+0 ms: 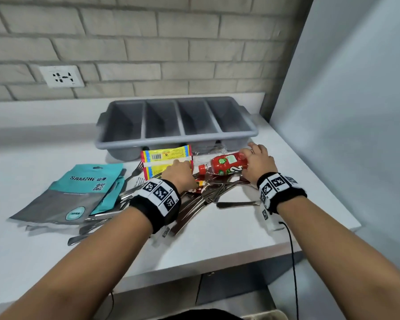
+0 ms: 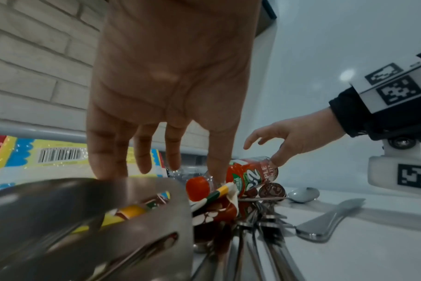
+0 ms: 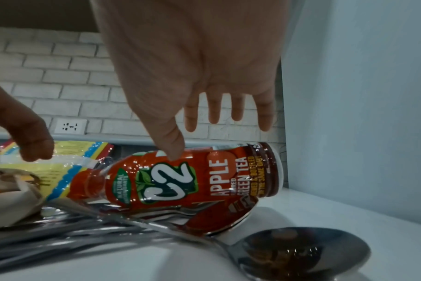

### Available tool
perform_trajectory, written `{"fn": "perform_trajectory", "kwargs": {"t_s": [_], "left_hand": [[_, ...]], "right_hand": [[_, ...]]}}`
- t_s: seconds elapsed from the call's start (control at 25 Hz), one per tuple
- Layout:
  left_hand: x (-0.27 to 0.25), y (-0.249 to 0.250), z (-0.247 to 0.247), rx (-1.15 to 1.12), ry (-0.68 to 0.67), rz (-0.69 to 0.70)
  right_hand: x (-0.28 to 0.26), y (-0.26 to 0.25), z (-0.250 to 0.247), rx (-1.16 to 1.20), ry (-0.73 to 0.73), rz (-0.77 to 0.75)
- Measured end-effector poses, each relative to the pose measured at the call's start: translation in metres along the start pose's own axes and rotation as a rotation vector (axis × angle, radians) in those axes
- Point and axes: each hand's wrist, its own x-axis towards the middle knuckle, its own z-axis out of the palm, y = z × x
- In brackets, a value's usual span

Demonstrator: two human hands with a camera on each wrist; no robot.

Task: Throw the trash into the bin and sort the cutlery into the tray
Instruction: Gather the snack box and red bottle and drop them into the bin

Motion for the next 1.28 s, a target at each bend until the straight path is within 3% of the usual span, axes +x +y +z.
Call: {"fn": "perform_trajectory", "kwargs": {"t_s": [0.24,0.64,0.88,1.08,1.28], "left_hand": [[0.021,-0.003,0.011,0.077,-0.027,-0.026],[0.025,-0.019,0.009,-0.054,-0.009,0.012],[0.029,-0.029,-0.025,0.031,0.365,0.082],[0.045,-0.040,-0.035,0.078,0.178,0.100],[0.047,-0.040,-0.040,0.065,0.235,0.169]], "right_hand": [[0.019,-0.004,0.014,-0.096,-0.133,0.004],[0.033,-0.012,0.024,-0.301,-0.075,0.002],[0.031,-0.008,0.025,-0.237,-0.026,0.013],[0.021,0.001,0.024,-0.187,0.021,0.078],[0.008,0.012,0.022,-0.121,0.133,0.111]]}}
